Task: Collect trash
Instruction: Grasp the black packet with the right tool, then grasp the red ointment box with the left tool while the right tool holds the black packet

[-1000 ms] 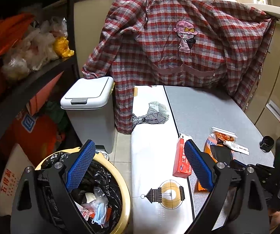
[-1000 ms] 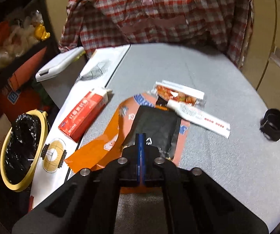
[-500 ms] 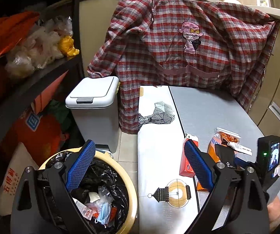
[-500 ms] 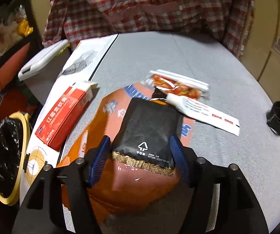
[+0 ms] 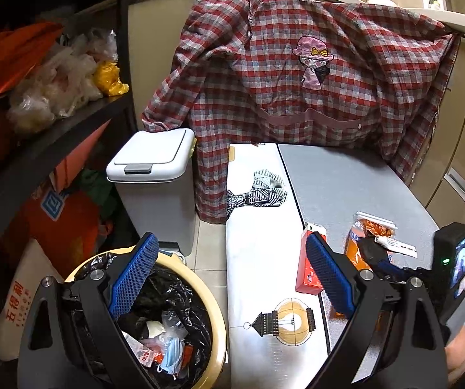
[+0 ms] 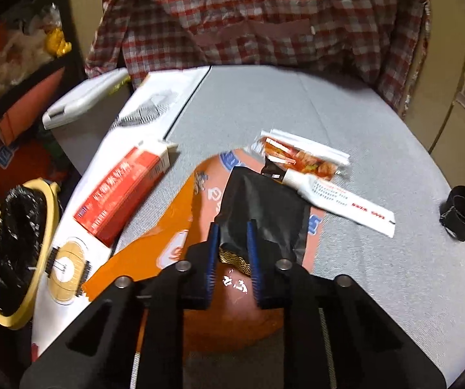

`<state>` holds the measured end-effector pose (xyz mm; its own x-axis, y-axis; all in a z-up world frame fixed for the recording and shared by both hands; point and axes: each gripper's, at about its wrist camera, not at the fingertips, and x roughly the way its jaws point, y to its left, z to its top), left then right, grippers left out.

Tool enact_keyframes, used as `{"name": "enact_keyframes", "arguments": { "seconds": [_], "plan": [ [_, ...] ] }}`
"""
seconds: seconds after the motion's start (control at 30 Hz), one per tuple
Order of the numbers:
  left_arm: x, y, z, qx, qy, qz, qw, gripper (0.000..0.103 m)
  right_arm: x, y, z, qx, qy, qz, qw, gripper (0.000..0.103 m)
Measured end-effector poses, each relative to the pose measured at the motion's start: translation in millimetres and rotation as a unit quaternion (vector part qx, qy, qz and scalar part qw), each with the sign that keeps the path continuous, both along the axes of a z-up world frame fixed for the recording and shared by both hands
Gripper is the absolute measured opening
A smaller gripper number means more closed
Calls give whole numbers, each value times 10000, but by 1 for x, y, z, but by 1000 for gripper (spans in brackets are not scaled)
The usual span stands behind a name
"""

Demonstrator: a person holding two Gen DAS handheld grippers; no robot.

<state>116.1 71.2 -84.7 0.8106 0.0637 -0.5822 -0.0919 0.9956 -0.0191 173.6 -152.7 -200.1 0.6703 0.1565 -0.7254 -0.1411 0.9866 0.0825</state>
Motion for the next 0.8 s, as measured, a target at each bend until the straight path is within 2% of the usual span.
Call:
{"name": "enact_keyframes", "arguments": {
  "seconds": [0.23,0.53,0.67,0.8],
  "plan": [
    [1,-4,1,-33,-25,-39,10000,89,-16,-28,37,385,-281,-224,9986,4],
    [-1,-17,1,106,-199,-175,9996,89,-37,-46,78,561,-478,-263,9969,3],
    [4,-24,-2,-11,-279,-241,9993,89,-44,-53,102,490,-624,-231,9966,3],
    [17,-37,-19,-144,-139,-317,9993,89,-51,-61,119,590,-835,-199,9946,3]
  ]
}}
